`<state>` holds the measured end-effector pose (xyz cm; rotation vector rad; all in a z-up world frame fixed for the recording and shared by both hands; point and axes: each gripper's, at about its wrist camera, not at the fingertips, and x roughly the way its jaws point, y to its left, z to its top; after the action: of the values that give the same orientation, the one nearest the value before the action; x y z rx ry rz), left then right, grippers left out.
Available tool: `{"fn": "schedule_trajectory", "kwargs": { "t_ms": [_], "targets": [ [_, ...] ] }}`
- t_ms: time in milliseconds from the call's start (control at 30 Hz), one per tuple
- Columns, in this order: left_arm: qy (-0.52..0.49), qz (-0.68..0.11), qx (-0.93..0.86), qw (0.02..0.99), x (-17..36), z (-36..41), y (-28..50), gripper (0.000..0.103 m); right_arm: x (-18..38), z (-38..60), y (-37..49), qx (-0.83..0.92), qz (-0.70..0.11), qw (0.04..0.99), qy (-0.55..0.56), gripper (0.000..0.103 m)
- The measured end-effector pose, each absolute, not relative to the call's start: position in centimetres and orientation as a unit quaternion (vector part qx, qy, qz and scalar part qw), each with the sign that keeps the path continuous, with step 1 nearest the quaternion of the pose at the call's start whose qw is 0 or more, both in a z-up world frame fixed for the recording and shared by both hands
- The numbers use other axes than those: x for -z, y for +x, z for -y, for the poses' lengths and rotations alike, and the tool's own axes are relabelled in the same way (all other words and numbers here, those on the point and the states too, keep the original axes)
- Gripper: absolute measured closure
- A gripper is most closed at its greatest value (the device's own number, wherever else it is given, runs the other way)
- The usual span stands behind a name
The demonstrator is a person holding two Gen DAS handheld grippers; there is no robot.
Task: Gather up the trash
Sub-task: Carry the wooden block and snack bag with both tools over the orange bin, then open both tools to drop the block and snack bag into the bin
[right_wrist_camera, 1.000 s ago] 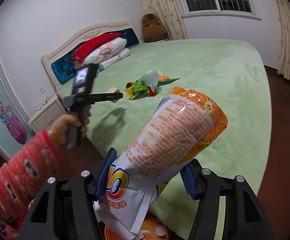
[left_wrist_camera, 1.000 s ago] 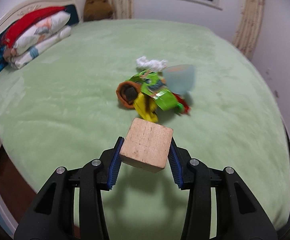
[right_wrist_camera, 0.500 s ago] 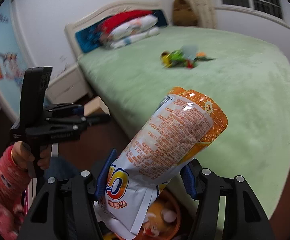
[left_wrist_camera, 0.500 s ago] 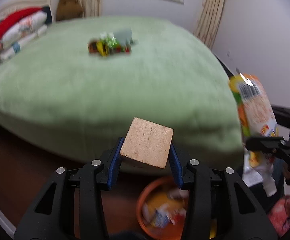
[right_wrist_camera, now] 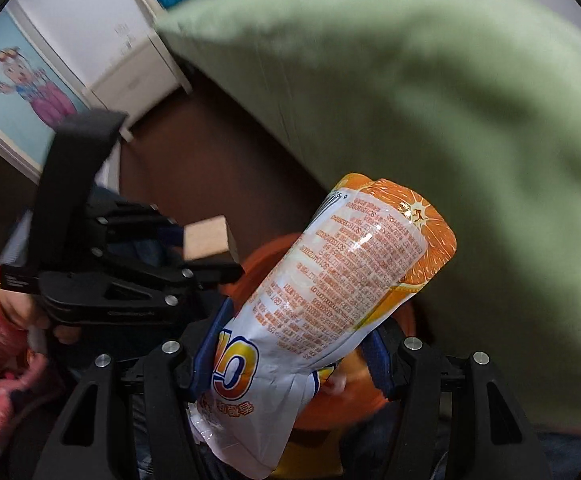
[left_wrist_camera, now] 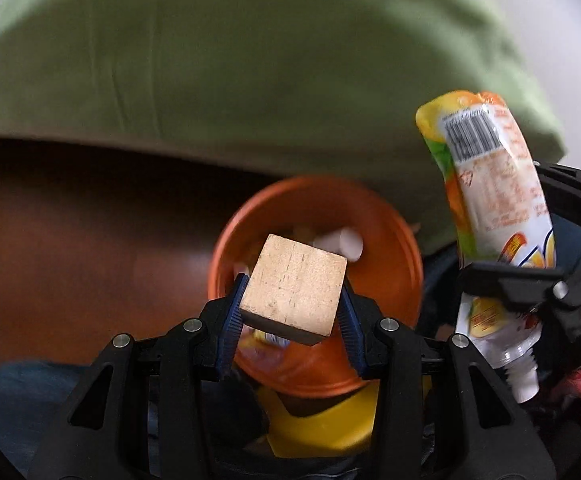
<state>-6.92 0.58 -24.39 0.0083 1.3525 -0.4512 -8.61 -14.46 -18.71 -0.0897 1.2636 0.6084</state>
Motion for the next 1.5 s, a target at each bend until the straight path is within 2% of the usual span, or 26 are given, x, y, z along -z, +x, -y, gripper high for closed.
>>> {"fn": "schedule_trajectory", "kwargs": {
  "t_ms": [133, 200, 233, 300, 367, 1167, 1500],
  "targets": [
    [0.006, -0.663, 0.195, 0.722, 27.4, 0.2, -6.5, 0.061, 21.9, 14.6, -8.3, -0.263, -0.621, 0.737, -0.048, 0.043],
    [0.007, -0.678, 0.186, 0.711, 28.4, 0.4, -6.5, 0.060, 22.9, 14.4, -8.3, -0.262, -0.633, 0.726, -0.054, 0.039],
    [0.009, -0.681, 0.178, 0.710, 28.6, 0.4, -6.5, 0.058, 23.0, 14.5, -8.3, -0.262, -0.636, 0.724, -0.054, 0.034],
    [0.011, -0.679, 0.170, 0.714, 28.7, 0.4, -6.6, 0.038, 22.7, 14.6, -8.2, -0.260, -0.631, 0.729, -0.052, 0.031],
    [0.010, -0.672, 0.162, 0.723, 28.5, 0.1, -7.3, 0.033, 22.7, 14.9, -8.3, -0.256, -0.630, 0.731, -0.047, 0.029],
    [0.004, -0.660, 0.138, 0.738, 27.9, -0.5, -7.4, 0.032, 23.0, 15.3, -8.4, -0.239, -0.631, 0.737, -0.034, 0.029],
    [-0.008, -0.619, 0.128, 0.775, 23.7, -1.8, -6.5, 0.032, 18.2, 15.8, -7.8, -0.248, -0.583, 0.773, -0.029, 0.029]
  ]
}}
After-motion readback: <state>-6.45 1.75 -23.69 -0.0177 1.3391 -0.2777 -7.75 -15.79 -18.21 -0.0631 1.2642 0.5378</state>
